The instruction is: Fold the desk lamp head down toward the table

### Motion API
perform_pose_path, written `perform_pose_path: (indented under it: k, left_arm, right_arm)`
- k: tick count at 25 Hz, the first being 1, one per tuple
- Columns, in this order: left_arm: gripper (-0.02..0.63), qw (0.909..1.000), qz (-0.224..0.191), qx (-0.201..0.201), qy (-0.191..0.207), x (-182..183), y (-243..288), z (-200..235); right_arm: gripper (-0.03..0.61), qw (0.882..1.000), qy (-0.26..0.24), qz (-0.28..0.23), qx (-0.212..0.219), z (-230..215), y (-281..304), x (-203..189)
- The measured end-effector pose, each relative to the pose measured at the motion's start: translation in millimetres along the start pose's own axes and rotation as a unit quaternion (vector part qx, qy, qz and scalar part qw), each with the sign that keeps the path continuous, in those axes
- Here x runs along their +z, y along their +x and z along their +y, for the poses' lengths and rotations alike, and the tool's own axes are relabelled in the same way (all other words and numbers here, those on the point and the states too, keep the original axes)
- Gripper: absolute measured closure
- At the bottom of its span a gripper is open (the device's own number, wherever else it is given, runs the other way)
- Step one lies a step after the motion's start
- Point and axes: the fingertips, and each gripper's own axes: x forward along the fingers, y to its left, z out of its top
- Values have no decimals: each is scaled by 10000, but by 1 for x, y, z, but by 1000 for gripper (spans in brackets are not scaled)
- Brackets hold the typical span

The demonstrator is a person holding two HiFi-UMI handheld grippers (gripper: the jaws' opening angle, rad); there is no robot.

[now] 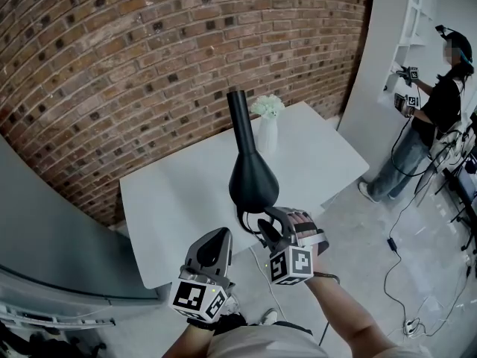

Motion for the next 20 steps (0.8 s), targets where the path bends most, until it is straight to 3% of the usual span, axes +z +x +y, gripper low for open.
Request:
perform_pose_path:
  k: [9,20]
  left_arm:
    - [606,10000,20,-10,82,0,3,-3]
    - [606,9996,-98,150,223,-3,-12,-7]
  right_arm:
    - [456,9975,529,-369,-284,-20,-24,23]
    - [488,9873,1462,-599,-181,-6,-47,21]
